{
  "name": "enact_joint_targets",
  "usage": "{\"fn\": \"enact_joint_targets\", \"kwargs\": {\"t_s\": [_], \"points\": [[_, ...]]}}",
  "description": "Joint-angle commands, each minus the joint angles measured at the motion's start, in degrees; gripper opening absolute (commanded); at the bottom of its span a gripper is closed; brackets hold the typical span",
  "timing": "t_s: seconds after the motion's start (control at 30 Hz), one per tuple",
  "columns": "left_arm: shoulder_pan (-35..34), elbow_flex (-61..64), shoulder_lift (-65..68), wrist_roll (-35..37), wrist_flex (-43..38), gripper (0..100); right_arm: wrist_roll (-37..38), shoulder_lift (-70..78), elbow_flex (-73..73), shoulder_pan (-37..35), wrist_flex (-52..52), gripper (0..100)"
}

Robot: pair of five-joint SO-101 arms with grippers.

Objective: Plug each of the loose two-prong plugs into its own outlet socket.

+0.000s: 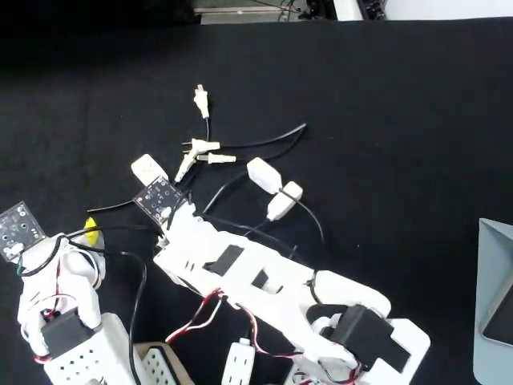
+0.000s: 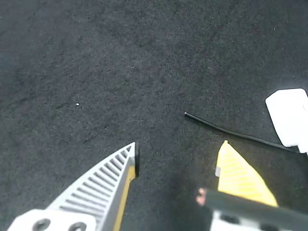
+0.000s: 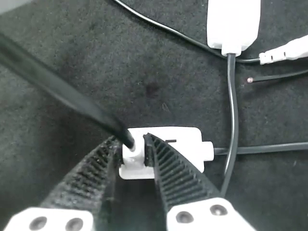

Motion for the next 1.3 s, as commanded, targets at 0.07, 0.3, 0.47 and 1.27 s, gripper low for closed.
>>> {"fn": "enact_joint_targets", "kwargs": {"t_s": [0.07,0.3,0.47,1.27], "points": [[-0.7,-0.3,-0.2,0.5,-1.1,27,5.1,0.8,-0.4,-0.3,0.9,1.2],[-0.3,0.1,-0.2,0.5,-1.1,27,6.2,-0.5,-2.9,0.0,6.1,1.2],[-0.7,0.1,-0.2,0.5,-1.1,27,6.2,-10.6,-3.3,1.8,6.2,1.2],[-0.7,0.2,-0.2,0.3,-1.1,27,8.6,-36.4,-7.7,23.7,1.9,1.2]]}}
